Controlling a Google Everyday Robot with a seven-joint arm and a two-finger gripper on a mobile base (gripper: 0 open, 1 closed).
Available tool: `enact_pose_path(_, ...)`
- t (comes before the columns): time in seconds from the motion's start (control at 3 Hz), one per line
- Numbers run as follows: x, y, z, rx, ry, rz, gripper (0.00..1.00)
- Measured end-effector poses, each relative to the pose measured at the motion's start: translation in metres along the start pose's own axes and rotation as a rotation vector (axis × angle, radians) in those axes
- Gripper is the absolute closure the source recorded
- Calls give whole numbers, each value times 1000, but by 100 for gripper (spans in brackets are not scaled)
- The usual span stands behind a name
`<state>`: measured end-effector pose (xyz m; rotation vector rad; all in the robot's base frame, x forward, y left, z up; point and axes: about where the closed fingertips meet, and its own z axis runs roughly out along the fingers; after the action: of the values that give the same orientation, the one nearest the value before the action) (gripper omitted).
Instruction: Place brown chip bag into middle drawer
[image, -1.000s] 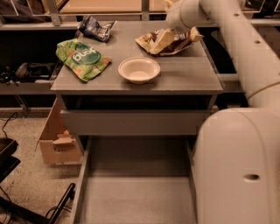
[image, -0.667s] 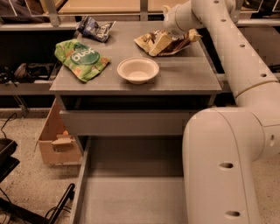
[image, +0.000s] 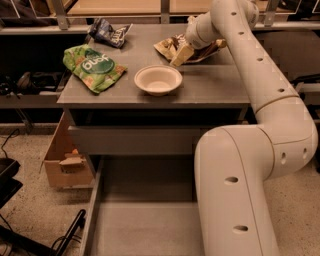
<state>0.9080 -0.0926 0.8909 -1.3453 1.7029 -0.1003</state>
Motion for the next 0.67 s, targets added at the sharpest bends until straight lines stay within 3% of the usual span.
enact_pose_path(0.33,9,0,12,6,22,54,14)
enact_pose_path(0.67,9,0,13,7,23,62,38)
